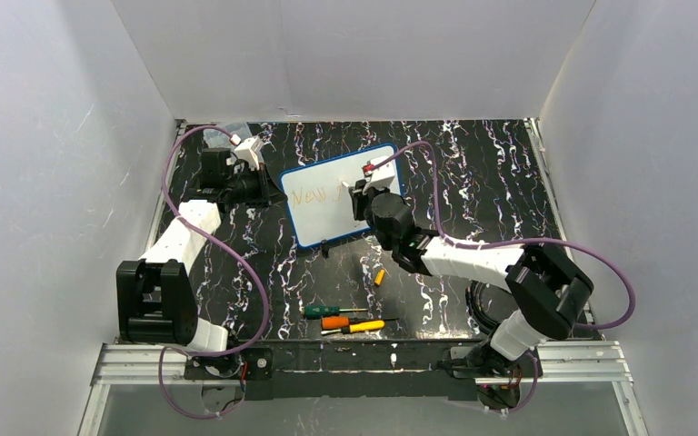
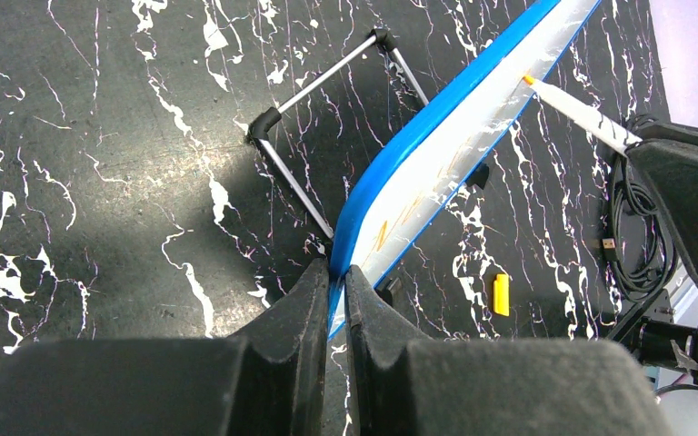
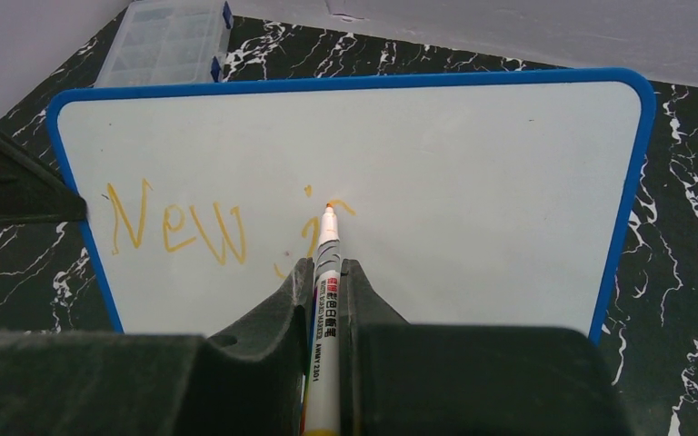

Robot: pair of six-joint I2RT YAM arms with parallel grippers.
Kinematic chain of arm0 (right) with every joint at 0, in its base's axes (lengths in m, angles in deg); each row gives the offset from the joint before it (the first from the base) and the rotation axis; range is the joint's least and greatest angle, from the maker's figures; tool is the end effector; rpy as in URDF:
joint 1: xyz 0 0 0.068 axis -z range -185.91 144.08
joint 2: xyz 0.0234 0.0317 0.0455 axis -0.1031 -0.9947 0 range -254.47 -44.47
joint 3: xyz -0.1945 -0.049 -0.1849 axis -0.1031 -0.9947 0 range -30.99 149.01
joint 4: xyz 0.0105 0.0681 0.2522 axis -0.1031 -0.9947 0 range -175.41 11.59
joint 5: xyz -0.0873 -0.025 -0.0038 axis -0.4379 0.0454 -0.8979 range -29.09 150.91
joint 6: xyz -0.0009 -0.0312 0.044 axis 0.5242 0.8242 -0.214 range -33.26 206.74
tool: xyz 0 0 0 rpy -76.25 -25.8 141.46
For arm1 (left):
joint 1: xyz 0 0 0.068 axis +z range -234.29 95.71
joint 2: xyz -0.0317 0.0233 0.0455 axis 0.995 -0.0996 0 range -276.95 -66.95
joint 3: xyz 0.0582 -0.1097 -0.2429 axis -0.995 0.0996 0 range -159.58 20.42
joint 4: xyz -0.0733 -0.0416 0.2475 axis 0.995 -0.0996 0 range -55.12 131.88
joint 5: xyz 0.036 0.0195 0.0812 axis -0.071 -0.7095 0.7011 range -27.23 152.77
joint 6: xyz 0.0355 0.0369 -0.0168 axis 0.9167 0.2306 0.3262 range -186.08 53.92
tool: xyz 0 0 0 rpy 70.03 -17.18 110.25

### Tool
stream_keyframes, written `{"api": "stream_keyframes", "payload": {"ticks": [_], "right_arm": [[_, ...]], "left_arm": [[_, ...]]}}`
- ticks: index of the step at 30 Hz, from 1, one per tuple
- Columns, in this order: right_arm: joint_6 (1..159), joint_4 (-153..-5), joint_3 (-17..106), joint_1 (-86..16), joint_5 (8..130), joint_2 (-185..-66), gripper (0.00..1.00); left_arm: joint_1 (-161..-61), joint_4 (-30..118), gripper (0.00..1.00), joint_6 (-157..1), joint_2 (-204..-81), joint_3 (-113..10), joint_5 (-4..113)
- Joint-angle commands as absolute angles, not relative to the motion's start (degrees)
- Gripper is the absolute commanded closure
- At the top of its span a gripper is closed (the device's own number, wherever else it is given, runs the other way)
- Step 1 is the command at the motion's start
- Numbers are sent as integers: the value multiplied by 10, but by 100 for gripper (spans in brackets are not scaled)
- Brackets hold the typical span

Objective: Write a sentence on the whiteboard

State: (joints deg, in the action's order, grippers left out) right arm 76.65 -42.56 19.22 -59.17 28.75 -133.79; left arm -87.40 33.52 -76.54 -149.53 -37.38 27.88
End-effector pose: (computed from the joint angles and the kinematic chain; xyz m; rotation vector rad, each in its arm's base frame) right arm 0.2238 0.2682 0.2636 -0.1806 1.6233 0.3950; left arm 0.3184 -0.0378 0.2707 0.2225 2.1217 -0.7908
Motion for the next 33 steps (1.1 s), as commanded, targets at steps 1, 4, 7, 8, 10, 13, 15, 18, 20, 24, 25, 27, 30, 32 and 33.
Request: {"api": "stream_keyframes", "payload": {"ticks": [1, 4, 7, 8, 10, 13, 15, 18, 20, 24, 25, 27, 30, 32, 33], "right_arm": [[754, -422, 178, -589, 292, -1330, 99], [748, -429, 166, -589, 287, -1324, 99], [746, -433, 160, -589, 281, -1320, 99], [745, -433, 159, -589, 277, -1319, 99], [747, -433, 160, -589, 265, -1318, 99], [752, -429, 163, -589, 250, -1316, 99], [755, -425, 168, -589, 247, -1317, 99], [762, -418, 180, -589, 245, -1321, 99], [766, -412, 186, -589, 243, -1324, 99], [775, -405, 199, -589, 242, -1330, 99], [777, -403, 202, -589, 242, -1330, 99], [780, -402, 207, -589, 241, -1333, 99], [783, -402, 211, -589, 244, -1335, 99], [783, -403, 211, -589, 245, -1335, 99], [783, -402, 208, -589, 247, -1334, 99]], "left_arm": [[-875, 332, 100, -763, -1465, -379, 263], [-876, 332, 100, -764, -1465, -379, 262], [-876, 332, 100, -764, -1464, -378, 263], [-876, 332, 100, -764, -1464, -378, 262], [-875, 332, 100, -764, -1464, -378, 262], [-875, 332, 100, -764, -1464, -378, 263], [-875, 332, 100, -764, -1464, -378, 263], [-875, 332, 100, -764, -1465, -378, 263], [-875, 332, 100, -764, -1464, -378, 263], [-875, 332, 100, -764, -1464, -379, 263], [-875, 332, 100, -764, -1464, -378, 263], [-875, 332, 100, -764, -1465, -378, 262], [-875, 332, 100, -764, -1463, -379, 262], [-875, 332, 100, -764, -1463, -379, 262], [-875, 332, 100, -764, -1463, -379, 263]]}}
